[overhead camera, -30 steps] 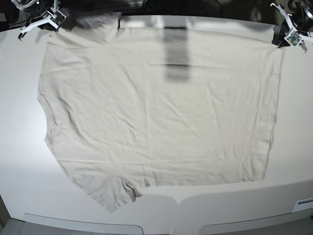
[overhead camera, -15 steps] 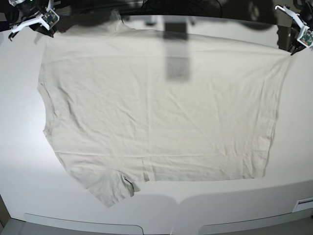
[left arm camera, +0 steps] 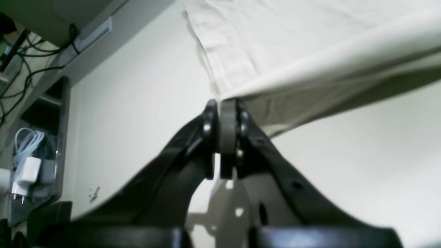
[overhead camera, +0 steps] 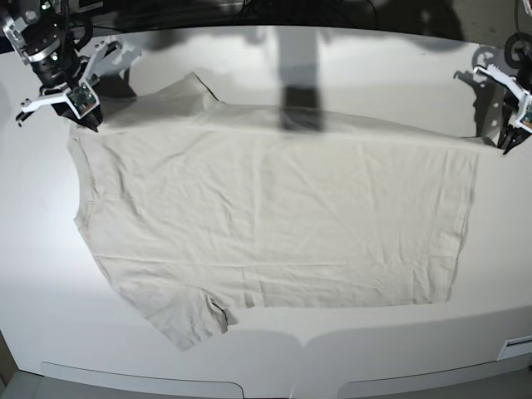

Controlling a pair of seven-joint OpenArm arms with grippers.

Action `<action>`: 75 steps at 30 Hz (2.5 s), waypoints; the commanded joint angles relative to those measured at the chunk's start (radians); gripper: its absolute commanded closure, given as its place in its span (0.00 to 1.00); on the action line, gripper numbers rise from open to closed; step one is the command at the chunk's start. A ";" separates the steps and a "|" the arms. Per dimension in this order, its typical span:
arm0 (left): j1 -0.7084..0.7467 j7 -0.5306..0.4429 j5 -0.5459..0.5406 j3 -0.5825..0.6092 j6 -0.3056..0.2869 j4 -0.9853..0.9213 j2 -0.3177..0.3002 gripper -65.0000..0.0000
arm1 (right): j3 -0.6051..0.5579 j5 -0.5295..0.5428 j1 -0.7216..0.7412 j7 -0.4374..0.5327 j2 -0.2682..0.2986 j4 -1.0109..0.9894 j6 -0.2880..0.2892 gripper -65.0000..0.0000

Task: Fold the T-shirt properly
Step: 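Lower the shirt and regrasp the shoulder edges with both grippers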

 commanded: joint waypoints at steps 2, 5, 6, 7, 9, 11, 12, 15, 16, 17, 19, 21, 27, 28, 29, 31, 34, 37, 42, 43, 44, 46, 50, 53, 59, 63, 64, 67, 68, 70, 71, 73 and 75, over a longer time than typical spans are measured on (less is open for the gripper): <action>-0.035 -0.018 -0.013 0.008 0.013 -0.031 -0.014 1.00 | -0.021 -0.003 0.055 0.005 0.008 -0.011 -0.013 1.00; -0.090 -0.019 -0.011 0.045 0.014 -0.097 -0.014 1.00 | -0.064 -0.002 0.141 0.005 0.006 -0.068 -0.014 1.00; -0.111 -0.019 -0.003 0.058 0.013 -0.116 -0.014 1.00 | -0.079 -0.002 0.168 0.005 0.006 -0.087 -0.014 1.00; -0.132 -0.018 0.018 0.070 0.013 -0.136 -0.014 1.00 | -0.093 -0.002 0.192 0.004 0.005 -0.105 -0.014 1.00; -0.171 -0.018 0.078 0.090 0.014 -0.173 -0.014 1.00 | -0.119 -0.003 0.237 0.003 0.005 -0.142 -0.014 1.00; -0.209 -0.001 0.119 0.099 0.014 -0.209 -0.014 1.00 | -0.134 -0.002 0.277 0.002 0.005 -0.182 -0.014 1.00; -0.229 0.011 0.133 0.100 0.013 -0.226 -0.014 1.00 | -0.135 -0.002 0.295 0.002 0.006 -0.205 -0.014 1.00; -0.280 0.034 0.138 0.100 0.014 -0.270 -0.014 1.00 | -0.135 0.002 0.346 0.004 0.006 -0.266 -0.014 1.00; -0.296 0.035 0.139 0.100 0.013 -0.282 -0.014 1.00 | -0.135 0.003 0.360 0.006 0.006 -0.283 -0.014 1.00; -0.309 0.040 0.139 0.100 0.013 -0.292 -0.014 1.00 | -0.135 0.009 0.373 0.006 0.006 -0.297 -0.014 1.00; -0.328 0.059 0.154 0.100 0.013 -0.303 -0.014 1.00 | -0.135 0.009 0.394 0.006 0.006 -0.320 -0.013 1.00; -0.343 0.060 0.195 0.100 0.013 -0.311 -0.014 1.00 | -0.136 0.009 0.409 0.007 0.006 -0.343 -0.012 1.00; -0.384 0.041 0.236 0.101 0.014 -0.356 -0.014 1.00 | -0.199 0.008 0.451 0.010 0.006 -0.385 -0.012 1.00; -0.395 0.041 0.236 0.101 0.014 -0.367 -0.014 1.00 | -0.216 0.007 0.461 0.010 0.006 -0.393 -0.012 1.00; -0.402 0.041 0.236 0.101 0.014 -0.381 -0.014 1.00 | -0.233 0.003 0.473 0.010 0.006 -0.402 -0.012 1.00; -0.415 0.041 0.243 0.101 0.013 -0.412 -0.014 1.00 | -0.268 -0.003 0.500 0.008 0.006 -0.423 -0.013 1.00; -0.422 0.032 0.243 0.101 0.013 -0.444 -0.014 1.00 | -0.306 -0.003 0.536 0.004 0.006 -0.454 -0.013 1.00; -0.425 0.022 0.243 0.101 0.014 -0.446 -0.014 1.00 | -0.314 -0.002 0.554 0.003 0.006 -0.469 -0.013 1.00; -0.435 0.023 0.243 0.101 0.014 -0.446 -0.021 0.76 | -0.314 -0.002 0.554 0.001 0.006 -0.469 -0.014 1.00; -0.436 0.026 0.243 0.101 0.014 -0.446 -0.022 0.72 | -0.314 -0.002 0.554 0.001 0.006 -0.469 -0.014 1.00; -0.436 0.026 0.243 0.101 0.014 -0.446 -0.026 0.70 | -0.314 -0.002 0.554 0.001 0.006 -0.469 -0.014 1.00; -0.439 0.027 0.244 0.101 0.014 -0.446 -0.034 0.70 | -0.314 0.002 0.554 0.002 0.006 -0.469 -0.014 1.00; -0.447 0.050 0.243 0.101 0.020 -0.446 -0.064 0.70 | -0.314 0.002 0.554 0.001 0.006 -0.469 -0.016 1.00; -0.446 0.080 0.239 0.101 0.022 -0.446 -0.085 0.70 | -0.314 0.002 0.554 0.001 0.006 -0.469 -0.016 1.00; -0.433 0.167 0.220 0.101 -0.011 -0.420 -0.118 0.70 | -0.314 0.037 0.554 -0.011 0.015 -0.455 -0.016 0.96; -0.362 0.191 0.214 0.101 -0.063 -0.304 -0.122 0.70 | -0.314 0.066 0.554 -0.044 0.036 -0.409 -0.022 0.72; -0.337 0.191 0.204 0.101 -0.063 -0.268 -0.122 0.70 | -0.314 0.086 0.554 -0.057 0.045 -0.389 -0.024 0.71; -0.254 0.191 0.205 0.101 -0.063 -0.170 -0.122 0.70 | -0.314 0.106 0.554 -0.105 0.063 -0.328 -0.042 0.71; -0.227 0.191 0.206 0.101 -0.063 -0.147 -0.121 0.70 | -0.314 0.105 0.554 -0.118 0.065 -0.312 -0.043 0.71; -0.184 0.190 0.207 0.102 -0.063 -0.125 -0.116 0.70 | -0.314 0.106 0.554 -0.132 0.064 -0.289 -0.042 0.71; -0.169 0.187 0.209 0.104 -0.063 -0.126 -0.114 0.70 | -0.314 0.106 0.553 -0.132 0.064 -0.284 -0.042 0.71; -0.143 0.176 0.259 0.127 -0.063 -0.128 -0.113 0.70 | -0.314 0.106 0.551 -0.133 0.064 -0.283 -0.043 0.71; -0.130 0.172 0.314 0.174 -0.063 -0.128 -0.114 0.70 | -0.314 0.106 0.551 -0.138 0.064 -0.283 -0.043 0.71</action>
